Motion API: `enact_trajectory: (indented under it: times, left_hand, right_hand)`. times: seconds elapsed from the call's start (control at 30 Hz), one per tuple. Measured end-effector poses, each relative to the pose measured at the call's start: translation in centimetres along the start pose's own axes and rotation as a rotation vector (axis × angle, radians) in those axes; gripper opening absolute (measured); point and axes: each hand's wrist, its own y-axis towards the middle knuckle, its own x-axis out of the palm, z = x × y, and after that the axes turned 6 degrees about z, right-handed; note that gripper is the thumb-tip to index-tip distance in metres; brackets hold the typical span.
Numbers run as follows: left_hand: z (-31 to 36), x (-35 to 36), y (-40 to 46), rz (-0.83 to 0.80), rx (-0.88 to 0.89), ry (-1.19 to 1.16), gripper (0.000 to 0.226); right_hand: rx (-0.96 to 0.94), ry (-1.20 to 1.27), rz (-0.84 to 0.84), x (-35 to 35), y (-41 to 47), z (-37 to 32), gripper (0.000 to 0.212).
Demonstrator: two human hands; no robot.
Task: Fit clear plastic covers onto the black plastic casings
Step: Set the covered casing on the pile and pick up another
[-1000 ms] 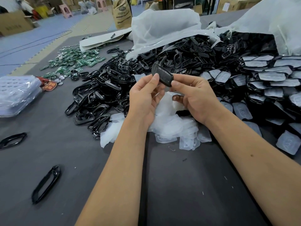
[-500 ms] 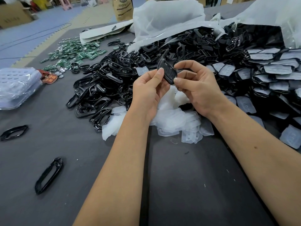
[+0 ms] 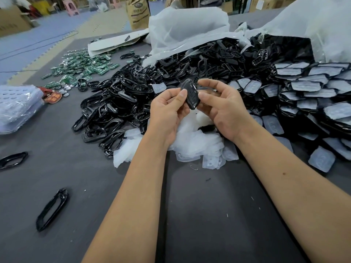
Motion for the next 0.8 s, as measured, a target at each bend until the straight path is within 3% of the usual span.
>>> enact_trajectory:
  times: [0.17,0.27,0.37,0.53,0.67,0.8]
  left_hand:
    - [0.1,-0.2,-0.2,-0.054,0.015,-0.017,0.009]
    - [0.2,-0.3,-0.2,-0.068,0.027,-0.039,0.01]
    - [0.5,0.0,-0.4,-0.08,0.035,-0.04,0.012]
    - [1.1,3.6,-0.9,-0.194,0.066,0.041,0.027]
    - [0.7,10.1,-0.9,-0.257,0.166,0.276,0.043]
    - [-1.4,15.8,-1.3,-0.316,0.366,0.701,0.059]
  right_hand:
    - [-0.02,-0.013,0.018,-0.1,-0.5,-0.8,0.032]
    - [-0.109,-0.152,0.055,0.2,-0.9,-1.6,0.032]
    - [-0.28,-0.439,0.128,0.0,-1.5,-2.8,0.03]
    - [-0.721,-1.107,0.17,-2.4,-2.8,-6.5,0.031]
    - [-0.77,-1.357,0.246,-6.3,-3.0,-9.5,0.034]
    - [-0.696,-1.496,0.414,-10.4,-3.6,-11.6,0.037]
